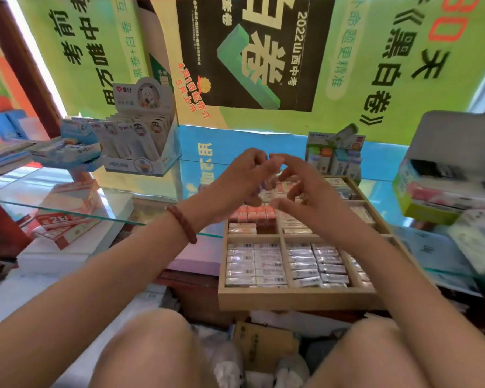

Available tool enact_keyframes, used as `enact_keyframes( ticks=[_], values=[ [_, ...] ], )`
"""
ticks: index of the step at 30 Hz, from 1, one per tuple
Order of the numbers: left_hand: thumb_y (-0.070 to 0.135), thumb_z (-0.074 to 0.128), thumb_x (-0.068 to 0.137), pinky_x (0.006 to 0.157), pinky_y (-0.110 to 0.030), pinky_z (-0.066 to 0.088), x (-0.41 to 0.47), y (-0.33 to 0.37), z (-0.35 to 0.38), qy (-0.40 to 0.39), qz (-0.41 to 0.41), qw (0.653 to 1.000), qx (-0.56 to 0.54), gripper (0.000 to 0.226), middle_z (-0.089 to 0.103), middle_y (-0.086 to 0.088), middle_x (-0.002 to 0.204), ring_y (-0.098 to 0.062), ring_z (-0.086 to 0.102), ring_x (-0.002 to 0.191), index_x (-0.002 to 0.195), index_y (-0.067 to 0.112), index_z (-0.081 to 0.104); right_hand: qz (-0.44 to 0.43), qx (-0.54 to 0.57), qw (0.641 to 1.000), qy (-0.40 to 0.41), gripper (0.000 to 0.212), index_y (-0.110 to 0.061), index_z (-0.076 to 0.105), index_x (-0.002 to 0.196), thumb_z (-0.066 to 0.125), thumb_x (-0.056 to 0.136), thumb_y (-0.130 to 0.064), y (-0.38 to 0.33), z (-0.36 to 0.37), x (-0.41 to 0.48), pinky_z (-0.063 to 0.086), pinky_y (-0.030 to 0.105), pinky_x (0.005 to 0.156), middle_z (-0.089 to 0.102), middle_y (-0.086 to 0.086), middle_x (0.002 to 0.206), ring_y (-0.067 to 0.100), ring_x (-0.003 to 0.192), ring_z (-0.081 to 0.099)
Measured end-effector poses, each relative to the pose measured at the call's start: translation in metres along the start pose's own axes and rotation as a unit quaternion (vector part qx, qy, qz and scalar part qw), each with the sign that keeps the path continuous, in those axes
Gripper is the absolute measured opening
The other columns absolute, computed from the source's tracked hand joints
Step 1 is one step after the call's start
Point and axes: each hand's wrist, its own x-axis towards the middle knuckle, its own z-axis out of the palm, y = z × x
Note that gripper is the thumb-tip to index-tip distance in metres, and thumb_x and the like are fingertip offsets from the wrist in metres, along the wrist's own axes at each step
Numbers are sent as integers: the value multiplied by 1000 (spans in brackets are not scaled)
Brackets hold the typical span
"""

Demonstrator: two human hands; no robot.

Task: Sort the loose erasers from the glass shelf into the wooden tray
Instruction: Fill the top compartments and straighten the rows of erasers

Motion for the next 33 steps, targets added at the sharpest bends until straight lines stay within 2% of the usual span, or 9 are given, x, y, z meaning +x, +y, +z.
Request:
enact_keyframes(
  ticks=[4,10,13,15,18,22,25,28,33],
  values=[
    [30,53,94,38,-15,30,-21,9,39,-44,-16,999,-10,23,44,-9,71,-9,35,49,82,11,48,-22,-36,995,86,39,-45,53,107,74,80,-25,0,-33,-32,40,12,60,55,-14,97,5,71,52],
    [41,54,90,47,-17,37,-44,-8,67,-112,-36,985,124,40,45,3,61,-6,38,48,93,1,60,-30,-82,996,19,30,-38,57,97,72,82,-15,10,-48,-76,39,9,63,58,-16,85,4,70,54],
    [55,45,90,50,-24,38,-40,-11,67,-148,45,969,194,62,49,4,54,-12,43,47,98,-4,59,-22,-132,991,-4,16,-31,58,91,70,83,-26,13,-56,-82,40,12,63,58,-15,85,5,71,53],
    [50,42,93,65,-32,43,-32,-17,59,-170,115,922,327,50,58,-2,72,-18,56,70,92,4,61,12,-163,986,-24,13,-29,58,89,69,83,-30,17,-66,-85,39,14,63,57,-16,82,5,71,53],
    [30,56,92,82,-28,44,-26,-30,47,-200,117,861,452,12,56,13,89,-7,55,89,95,23,66,80,-152,982,-74,14,-34,57,87,68,84,-27,27,-78,-87,39,11,62,56,-16,77,3,70,50],
    [36,69,80,69,-5,35,-32,-42,51,-286,116,840,447,18,53,24,93,14,48,84,95,41,59,90,-159,972,-149,20,-42,58,88,66,87,-24,33,-75,-86,41,12,65,60,-12,81,3,73,53],
    [36,70,78,64,-6,31,-28,-45,54,-268,125,835,464,26,51,24,95,6,46,81,93,43,49,86,-143,974,-155,16,-41,59,90,65,87,-27,31,-74,-85,42,13,68,61,-12,82,2,76,54],
    [34,70,77,63,-13,32,-25,-46,56,-260,128,825,484,28,52,23,98,-1,46,85,100,39,54,73,-147,973,-162,11,-36,60,93,63,87,-27,30,-74,-86,43,15,67,58,-13,79,2,75,53],
    [37,68,75,67,-17,40,-22,-49,57,-270,138,822,482,28,54,23,98,3,48,87,99,43,57,75,-152,967,-190,9,-29,63,90,63,86,-22,29,-72,-85,42,15,66,57,-19,80,5,73,52]
  ],
)
